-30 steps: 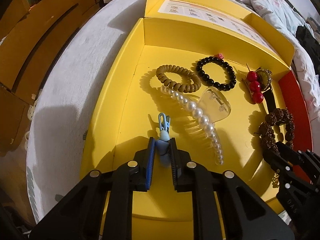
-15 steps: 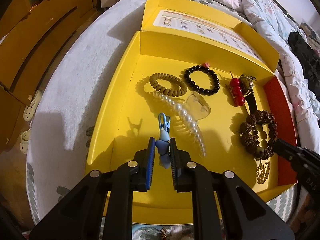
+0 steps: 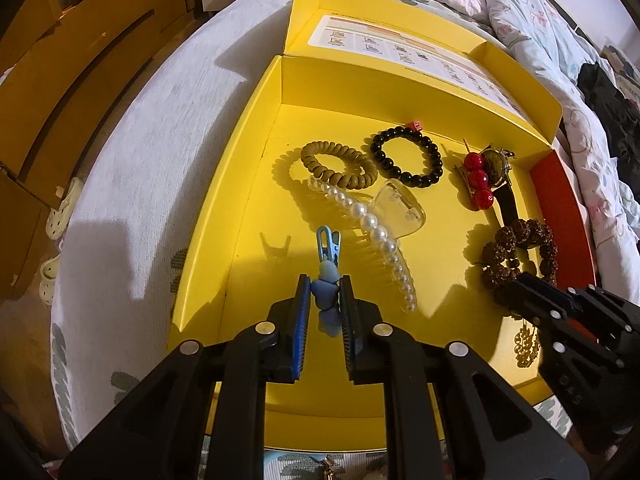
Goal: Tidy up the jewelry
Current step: 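Grasp the small blue clip figure with the left tool while the right tool grasps the brown bead bracelet, then carry the clip figure and bead bracelet out of the box and lower them onto the bedspread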
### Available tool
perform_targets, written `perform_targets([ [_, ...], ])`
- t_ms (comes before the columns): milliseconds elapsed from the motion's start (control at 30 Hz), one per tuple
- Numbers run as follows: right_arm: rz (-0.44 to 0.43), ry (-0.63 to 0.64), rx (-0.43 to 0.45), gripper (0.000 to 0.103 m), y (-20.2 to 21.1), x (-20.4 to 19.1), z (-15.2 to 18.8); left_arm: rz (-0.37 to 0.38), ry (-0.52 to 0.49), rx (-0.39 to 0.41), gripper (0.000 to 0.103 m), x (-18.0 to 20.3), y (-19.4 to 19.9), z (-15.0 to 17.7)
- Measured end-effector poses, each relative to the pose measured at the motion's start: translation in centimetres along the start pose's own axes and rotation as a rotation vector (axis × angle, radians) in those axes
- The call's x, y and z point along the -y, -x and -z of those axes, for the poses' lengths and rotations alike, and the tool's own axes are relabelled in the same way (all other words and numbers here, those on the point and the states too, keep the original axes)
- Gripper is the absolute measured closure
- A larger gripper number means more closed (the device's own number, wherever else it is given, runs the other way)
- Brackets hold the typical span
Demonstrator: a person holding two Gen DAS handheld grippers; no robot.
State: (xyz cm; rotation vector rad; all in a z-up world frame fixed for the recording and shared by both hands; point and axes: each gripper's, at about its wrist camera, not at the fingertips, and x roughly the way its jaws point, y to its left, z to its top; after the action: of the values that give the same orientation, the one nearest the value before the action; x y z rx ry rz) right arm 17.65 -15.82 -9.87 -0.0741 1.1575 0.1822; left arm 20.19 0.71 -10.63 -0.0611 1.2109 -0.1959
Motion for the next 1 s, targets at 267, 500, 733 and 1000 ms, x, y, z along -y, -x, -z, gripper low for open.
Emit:
perform_targets([
  [267, 0.056, 0.051, -0.037, 0.045, -2.4, -1.1, 0.1, 0.005, -0.001, -0.004, 0.088, -0.1, 0.0, 0.0],
  [500, 0.012, -0.087, -0.04, 0.079, -1.9, 1.9, -0.1, 0.011, -0.002, -0.002, 0.088, -0.2, 0.1, 0.1],
  [733, -0.021, -0.132, -0.022, 0.083, -1.2, 2.6, 0.0, 0.024, 0.002, 0.006, 0.088, -0.4, 0.6, 0.1],
  [1000, -0.148, -0.22, 0.075, 0.083, 4.0, 4.7, -0.4, 0.039, 0.012, 0.025, 0.088, -0.8, 1.6, 0.0],
])
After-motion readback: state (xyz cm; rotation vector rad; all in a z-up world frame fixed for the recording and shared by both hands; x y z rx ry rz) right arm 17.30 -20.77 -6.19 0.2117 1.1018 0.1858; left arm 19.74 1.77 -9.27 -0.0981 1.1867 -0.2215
